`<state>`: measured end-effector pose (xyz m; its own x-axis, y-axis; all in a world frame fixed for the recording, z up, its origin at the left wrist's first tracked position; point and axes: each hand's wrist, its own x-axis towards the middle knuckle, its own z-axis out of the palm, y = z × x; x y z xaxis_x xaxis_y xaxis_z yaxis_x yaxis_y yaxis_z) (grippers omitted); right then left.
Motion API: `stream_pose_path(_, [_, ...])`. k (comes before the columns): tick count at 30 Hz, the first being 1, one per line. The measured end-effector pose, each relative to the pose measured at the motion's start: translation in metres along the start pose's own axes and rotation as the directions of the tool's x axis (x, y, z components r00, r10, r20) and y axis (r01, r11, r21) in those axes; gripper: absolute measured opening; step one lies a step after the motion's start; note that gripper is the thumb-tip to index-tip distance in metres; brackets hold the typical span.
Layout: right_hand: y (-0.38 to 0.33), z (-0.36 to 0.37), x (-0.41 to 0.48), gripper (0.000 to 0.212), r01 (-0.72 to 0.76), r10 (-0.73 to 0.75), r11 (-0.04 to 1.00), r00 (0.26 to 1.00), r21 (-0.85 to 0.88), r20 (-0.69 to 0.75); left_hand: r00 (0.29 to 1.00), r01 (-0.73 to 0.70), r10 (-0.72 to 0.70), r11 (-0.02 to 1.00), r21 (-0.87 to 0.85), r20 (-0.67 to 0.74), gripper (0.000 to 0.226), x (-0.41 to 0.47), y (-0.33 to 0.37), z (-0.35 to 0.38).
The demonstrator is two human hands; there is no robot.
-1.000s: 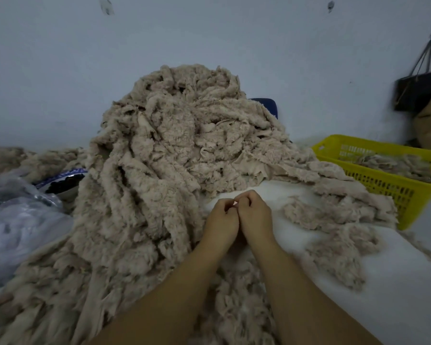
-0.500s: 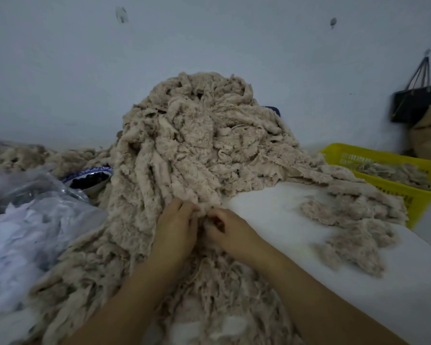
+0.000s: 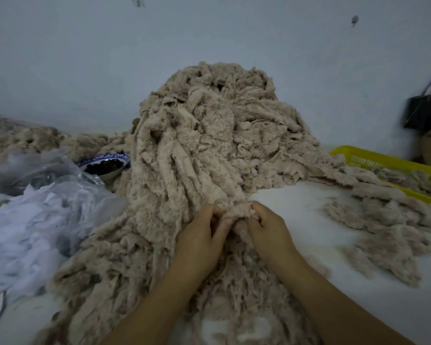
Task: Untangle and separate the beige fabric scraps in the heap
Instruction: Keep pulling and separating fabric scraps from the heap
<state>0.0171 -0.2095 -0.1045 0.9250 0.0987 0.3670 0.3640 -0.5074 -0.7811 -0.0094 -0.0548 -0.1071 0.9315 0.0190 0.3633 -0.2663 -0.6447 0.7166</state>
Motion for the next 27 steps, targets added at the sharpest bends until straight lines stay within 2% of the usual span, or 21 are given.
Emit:
stream_pose_path(3, [-0.004,-0.003,-0.003,0.011,0.065,-0.064,0.998,0.997,0.014,-0.041,0.999,-0.036,0.031,0.990,0.138,0.039,0.015,0.004,-0.002,0.001])
stream_pose_path(5, [-0.007,-0.001,-0.006,0.018,0.038,-0.030,0.993,0.997,0.108,-0.076,0.996,-0.078,0.064,0.947,0.311,0.056,0.020,0.007,-0.008,0.002])
stream_pose_path(7, [-0.012,-0.002,-0.011,0.031,0.001,0.024,0.979,0.992,0.204,-0.120,0.999,-0.004,-0.012,0.917,0.399,0.038,0.023,0.012,-0.015,-0.003])
stream_pose_path(9, [-0.014,-0.004,-0.014,0.045,0.016,0.037,0.966,0.980,0.258,-0.198,0.998,0.070,-0.065,0.936,0.346,-0.025,0.020,0.016,-0.021,-0.010])
stream_pose_path(11, [-0.011,-0.009,-0.011,0.047,-0.016,0.104,0.943,0.963,0.334,-0.247,0.991,0.073,-0.049,0.977,0.202,-0.121,0.019,0.015,-0.023,-0.017])
stream_pose_path(12, [-0.010,-0.012,-0.009,0.046,-0.049,0.140,0.927,0.965,0.371,-0.223,0.986,0.055,-0.033,0.990,0.131,-0.164,0.026,0.014,-0.021,-0.019])
stream_pose_path(15, [-0.004,-0.014,-0.002,0.028,-0.113,0.147,0.946,0.985,0.304,-0.091,0.976,-0.080,0.092,0.994,0.068,-0.199,0.030,0.006,-0.003,-0.020])
stream_pose_path(17, [0.002,-0.015,0.004,0.013,-0.112,0.138,0.965,0.986,0.238,-0.096,0.960,-0.252,0.266,0.957,0.143,-0.088,0.021,-0.004,0.017,-0.012])
stream_pose_path(18, [0.002,-0.015,0.007,0.018,-0.101,0.128,0.964,0.987,0.247,-0.096,0.938,-0.341,0.347,0.923,0.181,-0.004,0.021,-0.009,0.028,-0.007])
stream_pose_path(20, [-0.003,-0.014,0.011,0.032,-0.178,0.187,0.888,0.982,0.424,0.020,0.861,-0.509,0.495,0.844,0.168,0.117,0.026,-0.017,0.040,0.004])
stream_pose_path(21, [-0.007,-0.014,0.011,0.038,-0.290,0.250,0.809,0.957,0.512,0.146,0.837,-0.544,0.527,0.830,0.124,0.148,0.026,-0.019,0.042,0.007])
stream_pose_path(24, [-0.001,-0.011,0.005,0.027,-0.542,0.267,0.621,0.825,0.566,0.498,0.813,-0.567,0.546,0.822,0.059,0.202,0.027,-0.019,0.038,0.010])
stream_pose_path(25, [0.001,-0.012,0.004,0.025,-0.588,0.244,0.565,0.789,0.580,0.563,0.807,-0.571,0.547,0.819,0.054,0.223,0.023,-0.020,0.037,0.011])
stream_pose_path(27, [0.003,-0.014,0.005,0.028,-0.583,0.176,0.525,0.787,0.620,0.591,0.801,-0.567,0.537,0.822,0.048,0.267,0.010,-0.022,0.037,0.015])
